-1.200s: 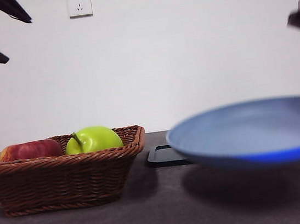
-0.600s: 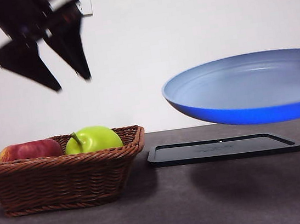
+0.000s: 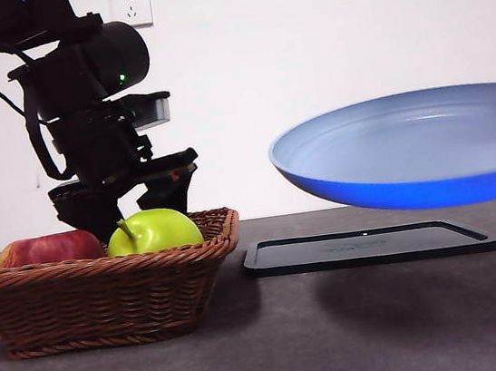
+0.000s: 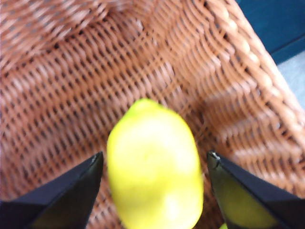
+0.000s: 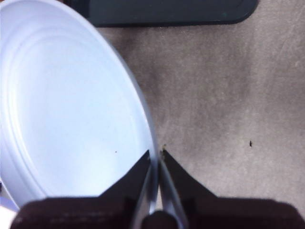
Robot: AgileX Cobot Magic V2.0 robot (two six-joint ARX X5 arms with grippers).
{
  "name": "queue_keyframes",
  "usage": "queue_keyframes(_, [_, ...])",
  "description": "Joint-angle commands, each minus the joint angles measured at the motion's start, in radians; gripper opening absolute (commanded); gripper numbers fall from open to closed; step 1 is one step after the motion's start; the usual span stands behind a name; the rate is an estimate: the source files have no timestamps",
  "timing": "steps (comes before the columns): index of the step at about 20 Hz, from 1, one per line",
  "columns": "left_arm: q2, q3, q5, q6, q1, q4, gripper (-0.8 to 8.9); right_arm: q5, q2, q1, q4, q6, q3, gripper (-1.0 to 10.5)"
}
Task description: Take the lemon from the basket,put the lemon in the plate,hand out the plate
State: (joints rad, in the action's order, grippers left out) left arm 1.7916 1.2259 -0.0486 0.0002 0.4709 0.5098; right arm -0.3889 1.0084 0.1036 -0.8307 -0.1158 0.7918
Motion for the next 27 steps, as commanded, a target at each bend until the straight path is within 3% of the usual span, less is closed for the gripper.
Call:
queue_keyframes(1, [0.023,0.019,-0.011,0.005,0.008,-0.013,3.76,-0.002,0.005,0.002,0.01,0.003,0.01,0.0])
queue_keyframes(3, [0.023,0.019,-0.003,0.005,0.008,0.008,3.72,-0.002,0.005,0.002,0.01,0.005,0.01,0.0])
queue_keyframes(6, [0.023,0.019,-0.002,0.006,0.005,0.005,1.8,-0.002,0.005,0.002,0.01,0.005,0.01,0.0])
queue_keyframes(11, [-0.107,0.052,-0.005,0.031,-0.021,0.042,1.66,-0.002,0.006,0.002,0.016,0.003,0.01,0.0])
queue_keyframes(13, [-0.242,0.059,-0.027,0.03,-0.021,0.036,1.66,-0.002,0.015,0.002,0.035,-0.063,0.01,0.0])
queue_keyframes(16, [-0.412,0.06,-0.293,0.012,0.023,0.032,1.66,-0.006,0.051,0.002,0.048,-0.076,0.01,0.0])
queue_keyframes(18, [-0.444,0.059,-0.374,-0.009,0.106,0.037,1.66,-0.006,0.09,0.003,0.048,-0.078,0.01,0.0])
queue_keyframes(20, [-0.415,0.059,-0.36,-0.01,0.22,0.023,1.66,-0.006,0.103,0.003,0.045,-0.078,0.01,0.0])
queue_keyframes(25, [-0.29,0.059,-0.216,-0.01,0.424,-0.055,1.66,-0.01,0.103,0.003,0.032,-0.077,0.01,0.0])
queue_keyframes(27, [-0.235,0.059,-0.178,-0.009,0.474,-0.096,1.66,-0.06,0.103,0.003,0.032,-0.069,0.01,0.0])
